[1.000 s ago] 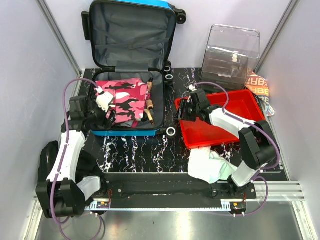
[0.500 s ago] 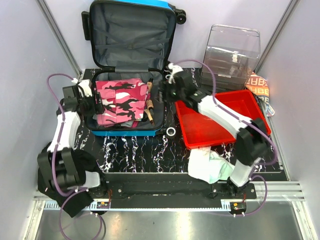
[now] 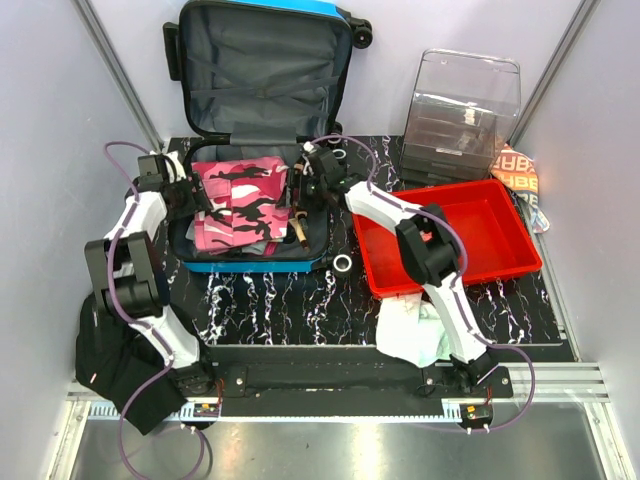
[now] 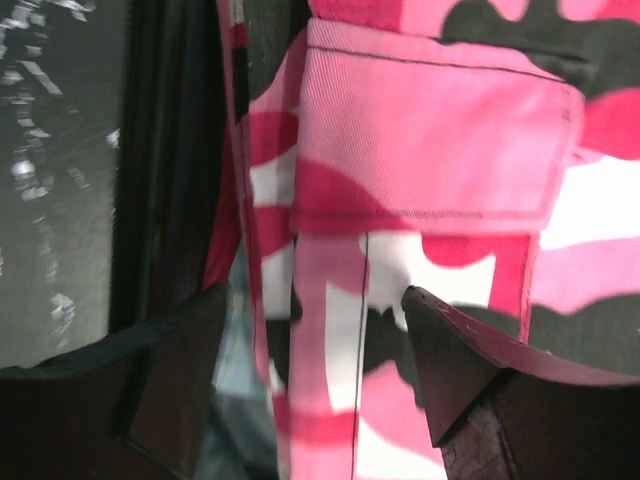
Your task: Open, take out, and arrange the luggage
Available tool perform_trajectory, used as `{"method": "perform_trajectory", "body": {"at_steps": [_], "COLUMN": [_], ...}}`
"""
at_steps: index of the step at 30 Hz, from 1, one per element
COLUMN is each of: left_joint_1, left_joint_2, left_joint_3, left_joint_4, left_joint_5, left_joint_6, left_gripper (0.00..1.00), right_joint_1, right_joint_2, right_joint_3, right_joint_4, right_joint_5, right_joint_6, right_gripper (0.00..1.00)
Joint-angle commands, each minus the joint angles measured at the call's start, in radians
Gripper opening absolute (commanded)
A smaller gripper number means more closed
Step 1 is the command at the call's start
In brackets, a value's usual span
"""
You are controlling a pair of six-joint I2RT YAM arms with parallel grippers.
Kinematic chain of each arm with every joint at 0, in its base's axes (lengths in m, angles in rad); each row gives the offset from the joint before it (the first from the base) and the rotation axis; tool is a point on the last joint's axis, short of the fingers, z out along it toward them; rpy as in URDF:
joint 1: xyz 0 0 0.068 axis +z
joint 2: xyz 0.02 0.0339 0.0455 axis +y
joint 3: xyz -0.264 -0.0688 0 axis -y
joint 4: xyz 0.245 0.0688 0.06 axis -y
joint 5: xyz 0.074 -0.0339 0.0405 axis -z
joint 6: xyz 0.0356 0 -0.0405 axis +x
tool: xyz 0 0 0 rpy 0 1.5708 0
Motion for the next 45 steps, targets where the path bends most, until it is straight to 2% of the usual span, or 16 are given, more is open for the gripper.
{"method": "perform_trajectory", "body": {"at_steps": [1, 6, 8, 9, 10, 13, 14, 15, 18, 19, 33, 45], "left_joint_1": [0.004, 0.001, -0.002, -0.004, -0.004, -0.009, -0.010, -0.012, -0.013, -0.012, -0.013, -0.015], "left_joint_2": [0.085, 0.169, 0.186, 0.186, 0.186, 0.179, 0.175, 0.171, 0.146, 0.131, -0.091, -0.078], "left_joint_3": [0.071, 0.115, 0.120, 0.123, 0.125, 0.112, 0.109, 0.105, 0.095, 0.091, 0.074, 0.080], "left_joint_4": [0.046, 0.037, 0.038, 0.040, 0.040, 0.041, 0.040, 0.040, 0.032, 0.032, -0.003, 0.000], "left_joint_5": [0.061, 0.134, 0.165, 0.177, 0.194, 0.269, 0.304, 0.318, 0.349, 0.354, 0.349, 0.336], "left_joint_6": [-0.038, -0.042, -0.042, -0.042, -0.044, -0.047, -0.048, -0.051, -0.056, -0.055, 0.011, 0.018], "left_gripper": [0.74, 0.70, 0.67, 0.62, 0.59, 0.44, 0.40, 0.30, 0.12, 0.01, 0.00, 0.00], "right_joint_1": [0.010, 0.020, 0.025, 0.027, 0.033, 0.039, 0.045, 0.048, 0.057, 0.057, 0.070, 0.070], "right_joint_2": [0.090, 0.195, 0.209, 0.218, 0.220, 0.208, 0.199, 0.180, 0.144, 0.133, -0.039, -0.015], "right_joint_3": [0.161, 0.309, 0.345, 0.356, 0.372, 0.379, 0.375, 0.370, 0.359, 0.355, 0.396, 0.441], "right_joint_4": [-0.029, -0.088, -0.091, -0.092, -0.092, -0.095, -0.098, -0.102, -0.118, -0.121, -0.178, -0.191], "right_joint_5": [-0.100, -0.143, -0.156, -0.163, -0.165, -0.154, -0.145, -0.121, -0.090, -0.090, -0.018, -0.016], "right_joint_6": [0.063, 0.079, 0.079, 0.077, 0.074, 0.057, 0.051, 0.040, 0.002, -0.010, -0.131, -0.136], "right_gripper": [0.76, 0.76, 0.70, 0.66, 0.54, 0.33, 0.23, 0.19, 0.03, 0.00, 0.00, 0.00]}}
